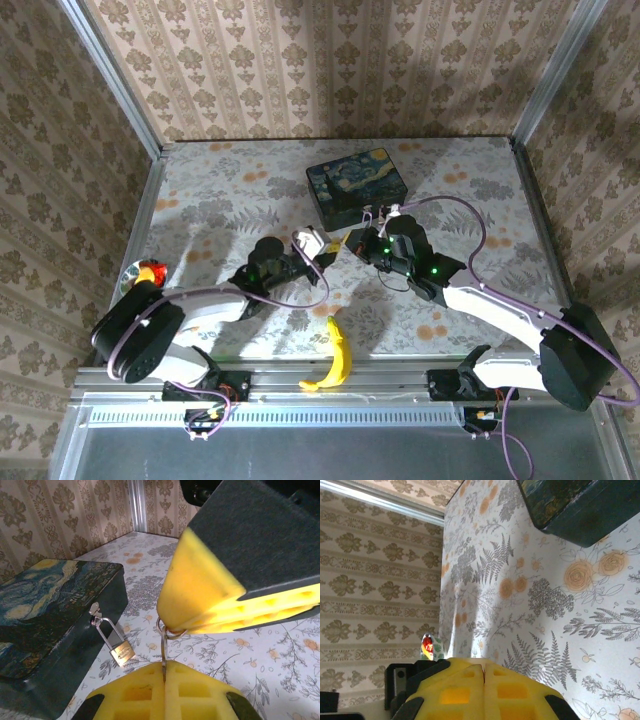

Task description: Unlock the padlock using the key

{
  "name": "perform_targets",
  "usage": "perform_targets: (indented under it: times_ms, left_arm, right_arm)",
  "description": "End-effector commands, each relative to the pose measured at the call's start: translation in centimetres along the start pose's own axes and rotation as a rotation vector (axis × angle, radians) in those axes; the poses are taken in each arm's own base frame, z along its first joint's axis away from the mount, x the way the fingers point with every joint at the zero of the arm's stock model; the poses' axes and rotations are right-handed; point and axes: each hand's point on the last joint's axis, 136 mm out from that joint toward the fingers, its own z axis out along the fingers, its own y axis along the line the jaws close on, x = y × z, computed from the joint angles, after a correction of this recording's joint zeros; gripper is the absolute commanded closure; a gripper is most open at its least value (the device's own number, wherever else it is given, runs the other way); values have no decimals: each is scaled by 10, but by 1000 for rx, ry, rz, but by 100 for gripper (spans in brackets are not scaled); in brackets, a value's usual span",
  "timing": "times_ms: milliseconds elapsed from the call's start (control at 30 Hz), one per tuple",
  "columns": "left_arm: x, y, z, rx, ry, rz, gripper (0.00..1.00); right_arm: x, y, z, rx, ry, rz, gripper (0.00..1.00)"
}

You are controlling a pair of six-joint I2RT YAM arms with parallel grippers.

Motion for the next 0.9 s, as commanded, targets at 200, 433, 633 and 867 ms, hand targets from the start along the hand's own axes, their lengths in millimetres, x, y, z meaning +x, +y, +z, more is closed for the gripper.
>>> perform_targets:
  times_ms: [200,433,633,867]
  left_arm:
    - [11,-8,-26,49,100,58,100]
    - [16,-7,-34,70,121,67,100]
    - [16,-7,-44,97,141,70,100]
    - [19,-30,-61,257,246,114,100]
  right_arm:
    - [-5,2,2,20,9,-62,90]
    - [-5,12,0,-4,19,-104,81]
    - [-7,21,-9,-5,29,-205,75]
    - [28,52,-37,-151,219,-720,68]
